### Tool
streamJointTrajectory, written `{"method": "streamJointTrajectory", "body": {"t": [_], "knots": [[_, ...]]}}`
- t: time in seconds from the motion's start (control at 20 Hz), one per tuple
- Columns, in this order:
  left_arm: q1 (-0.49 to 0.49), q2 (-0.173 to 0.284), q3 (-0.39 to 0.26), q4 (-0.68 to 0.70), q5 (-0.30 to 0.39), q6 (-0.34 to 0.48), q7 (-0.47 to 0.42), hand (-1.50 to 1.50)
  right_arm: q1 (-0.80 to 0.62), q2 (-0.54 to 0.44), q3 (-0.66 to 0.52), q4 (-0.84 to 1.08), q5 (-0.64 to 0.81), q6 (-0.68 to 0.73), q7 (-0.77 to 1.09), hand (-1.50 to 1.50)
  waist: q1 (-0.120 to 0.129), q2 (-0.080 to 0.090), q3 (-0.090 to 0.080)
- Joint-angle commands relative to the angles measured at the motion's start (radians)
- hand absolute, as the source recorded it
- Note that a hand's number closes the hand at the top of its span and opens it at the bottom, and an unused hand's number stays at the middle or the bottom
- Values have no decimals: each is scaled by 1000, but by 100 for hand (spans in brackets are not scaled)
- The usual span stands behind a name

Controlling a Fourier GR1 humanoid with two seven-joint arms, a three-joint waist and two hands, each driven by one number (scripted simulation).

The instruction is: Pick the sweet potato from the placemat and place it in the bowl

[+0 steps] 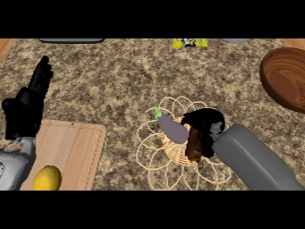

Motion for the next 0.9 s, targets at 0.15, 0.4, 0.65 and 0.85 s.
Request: {"method": "streamJointTrajectory", "body": {"t": [0.15, 0.4, 0.65, 0.85], "knots": [[-56, -20, 34, 32, -13, -40, -1, 0, -16, 11, 33, 126, 134, -60, -190, 150, 0, 15, 5], [37, -49, 19, 2, -38, -30, -31, 0, 72, 75, 15, 25, 133, -74, -124, 150, -6, 11, 4], [3, -49, 12, -25, -47, -28, -8, 0, -49, 204, -234, 194, 123, -331, 66, 150, 23, 25, 6], [4, -51, 7, -8, -43, -38, -7, 0, -159, 271, -412, 203, 130, -584, 272, 150, 40, 34, 6]]}}
